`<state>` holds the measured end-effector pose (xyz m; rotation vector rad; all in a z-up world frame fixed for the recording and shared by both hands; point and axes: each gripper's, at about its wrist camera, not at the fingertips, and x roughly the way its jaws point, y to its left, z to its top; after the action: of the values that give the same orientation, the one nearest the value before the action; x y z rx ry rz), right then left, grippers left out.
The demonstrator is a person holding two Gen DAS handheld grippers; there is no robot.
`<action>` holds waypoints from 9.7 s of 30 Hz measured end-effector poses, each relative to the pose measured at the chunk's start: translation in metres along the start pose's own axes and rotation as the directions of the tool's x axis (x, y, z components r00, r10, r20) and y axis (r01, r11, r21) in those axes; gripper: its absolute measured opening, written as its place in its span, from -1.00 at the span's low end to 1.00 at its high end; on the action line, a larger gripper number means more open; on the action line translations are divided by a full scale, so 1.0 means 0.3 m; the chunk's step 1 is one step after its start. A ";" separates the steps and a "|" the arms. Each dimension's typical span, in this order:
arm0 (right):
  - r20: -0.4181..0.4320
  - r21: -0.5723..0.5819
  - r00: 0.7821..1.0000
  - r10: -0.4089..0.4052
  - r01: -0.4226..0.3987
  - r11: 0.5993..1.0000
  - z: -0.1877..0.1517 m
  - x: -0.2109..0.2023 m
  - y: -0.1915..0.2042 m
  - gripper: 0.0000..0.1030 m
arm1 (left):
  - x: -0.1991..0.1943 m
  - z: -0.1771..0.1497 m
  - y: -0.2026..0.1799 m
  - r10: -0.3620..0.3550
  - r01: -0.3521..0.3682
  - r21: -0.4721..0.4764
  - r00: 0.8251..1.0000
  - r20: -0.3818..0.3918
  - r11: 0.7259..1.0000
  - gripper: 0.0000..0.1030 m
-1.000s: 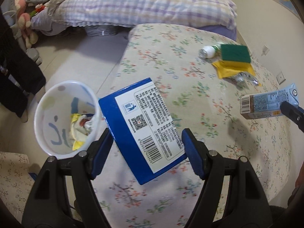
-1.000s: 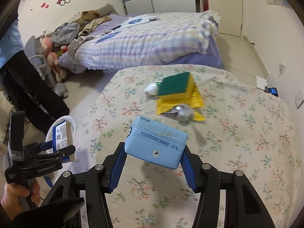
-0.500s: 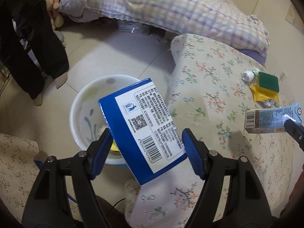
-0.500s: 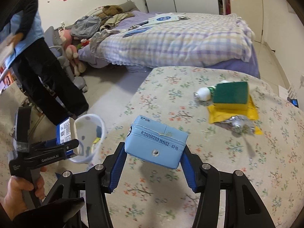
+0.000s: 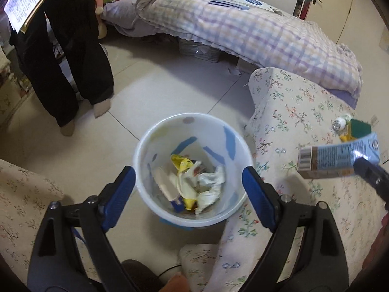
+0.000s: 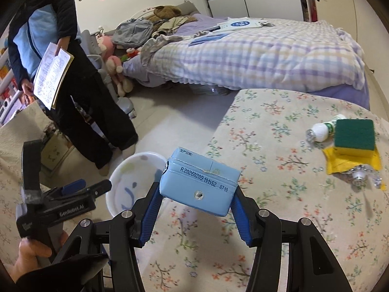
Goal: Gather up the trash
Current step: 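Carry the milk carton with the right gripper over the wastebasket and release, then return the right gripper to the bed and grasp the green-yellow sponge, then grasp the yellow foil packet with the left gripper while the right holds the sponge, then carry the yellow packet with the left gripper into the wastebasket and release, then drop the sponge into the wastebasket by opening the right gripper, then grasp a white bottle with the right gripper while the left grasps the other bottle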
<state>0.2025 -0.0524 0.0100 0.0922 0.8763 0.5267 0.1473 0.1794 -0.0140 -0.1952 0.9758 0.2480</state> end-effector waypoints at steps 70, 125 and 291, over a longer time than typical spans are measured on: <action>-0.094 0.289 0.933 -0.348 0.360 0.887 0.159 -0.040 -0.808 0.11 | 0.051 -0.045 -0.480 -0.058 0.082 0.202 0.991 -0.123 0.976 0.75; -0.104 0.570 0.936 -0.336 0.333 0.751 -0.483 -0.776 -1.361 -0.51 | 0.166 0.016 -1.440 -0.198 0.233 0.355 0.971 -0.132 0.905 0.75; -0.066 0.300 0.942 -0.330 0.334 0.893 0.084 0.090 -0.908 -0.21 | 0.218 0.189 -0.629 -0.019 0.034 0.257 0.998 -0.060 0.966 0.74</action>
<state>0.3451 -0.2731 -0.0713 0.2188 0.9588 0.0655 0.2828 0.0226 -0.0277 0.0231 1.0515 0.0895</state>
